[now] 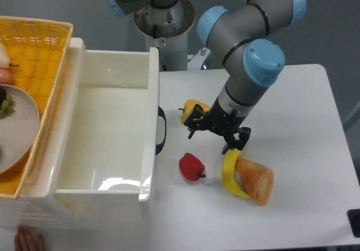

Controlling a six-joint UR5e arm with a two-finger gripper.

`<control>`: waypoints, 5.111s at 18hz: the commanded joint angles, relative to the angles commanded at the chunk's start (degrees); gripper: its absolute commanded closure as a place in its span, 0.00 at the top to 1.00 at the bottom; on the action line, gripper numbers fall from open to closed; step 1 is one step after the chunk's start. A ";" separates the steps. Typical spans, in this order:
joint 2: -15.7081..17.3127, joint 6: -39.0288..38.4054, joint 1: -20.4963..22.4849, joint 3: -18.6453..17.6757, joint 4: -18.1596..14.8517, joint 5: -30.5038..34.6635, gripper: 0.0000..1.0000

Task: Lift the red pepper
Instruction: 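Move the open gripper over the small red bell pepper and descend, then close the gripper around the red pepper's body, then hold the red pepper in the closed gripper, adjusting position slightly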

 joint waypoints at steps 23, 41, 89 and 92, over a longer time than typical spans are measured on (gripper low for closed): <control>-3.60 -21.17 -4.21 -1.93 8.09 8.24 1.00; -8.88 -44.47 -7.38 -4.66 12.57 13.54 1.00; -13.54 -50.45 -10.99 -5.19 16.70 18.37 1.00; -13.62 -50.45 -10.99 -5.27 16.79 18.46 1.00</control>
